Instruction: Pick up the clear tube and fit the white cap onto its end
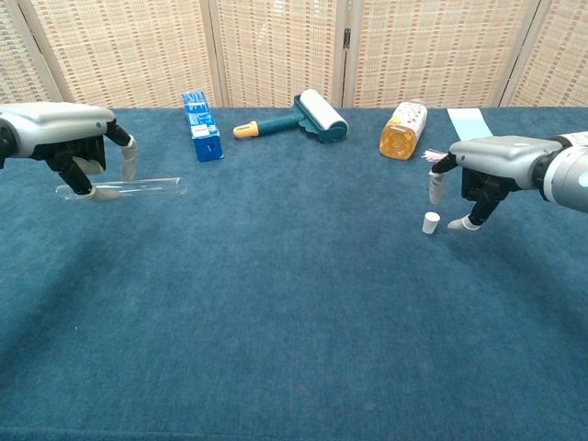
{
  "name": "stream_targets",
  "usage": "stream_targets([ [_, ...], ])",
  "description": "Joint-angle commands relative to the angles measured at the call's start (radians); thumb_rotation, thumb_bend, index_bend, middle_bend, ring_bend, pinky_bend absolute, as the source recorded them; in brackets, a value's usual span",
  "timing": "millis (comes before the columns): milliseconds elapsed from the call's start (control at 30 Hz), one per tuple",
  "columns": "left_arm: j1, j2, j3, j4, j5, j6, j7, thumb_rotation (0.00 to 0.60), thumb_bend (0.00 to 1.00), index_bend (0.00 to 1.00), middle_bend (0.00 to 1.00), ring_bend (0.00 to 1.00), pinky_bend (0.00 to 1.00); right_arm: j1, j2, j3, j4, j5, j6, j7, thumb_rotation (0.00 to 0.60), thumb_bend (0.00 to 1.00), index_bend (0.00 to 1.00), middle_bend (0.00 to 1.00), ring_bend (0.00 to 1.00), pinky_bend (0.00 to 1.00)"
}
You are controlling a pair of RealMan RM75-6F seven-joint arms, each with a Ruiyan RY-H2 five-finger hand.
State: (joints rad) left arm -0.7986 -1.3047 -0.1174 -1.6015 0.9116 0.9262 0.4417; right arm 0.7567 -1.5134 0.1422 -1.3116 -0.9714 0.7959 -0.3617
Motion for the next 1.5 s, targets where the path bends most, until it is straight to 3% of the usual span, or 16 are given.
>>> stream_targets([
  [33,0.000,-0.002,0.000,0.004,-0.001,-0.002,-0.002,0.600,0.39,0.61,1.00,1.00,1.00,0.014,-0.021,0.004,0.025,0.012,-0.017,0.000,0.600,0.23,0.41,1.00,1.00,1.00],
  [1133,0.006,-0.009,0.004,0.026,0.004,-0.011,-0.023,0.600,0.39,0.61,1.00,1.00,1.00,0.057,-0.063,-0.005,0.084,0.074,-0.052,-0.026,0.600,0.35,0.50,1.00,1.00,1.00],
  [1367,0.002,-0.009,-0.004,0.040,-0.007,-0.027,-0.039,0.600,0.39,0.61,1.00,1.00,1.00,0.050,-0.027,0.007,0.039,0.038,-0.049,0.026,0.600,0.53,0.63,1.00,1.00,1.00],
  [1500,-0.007,-0.008,-0.035,0.052,-0.023,-0.050,-0.087,0.600,0.39,0.62,1.00,1.00,1.00,0.040,0.053,0.040,-0.063,-0.010,-0.038,0.099,0.600,0.65,0.72,1.00,1.00,1.00],
])
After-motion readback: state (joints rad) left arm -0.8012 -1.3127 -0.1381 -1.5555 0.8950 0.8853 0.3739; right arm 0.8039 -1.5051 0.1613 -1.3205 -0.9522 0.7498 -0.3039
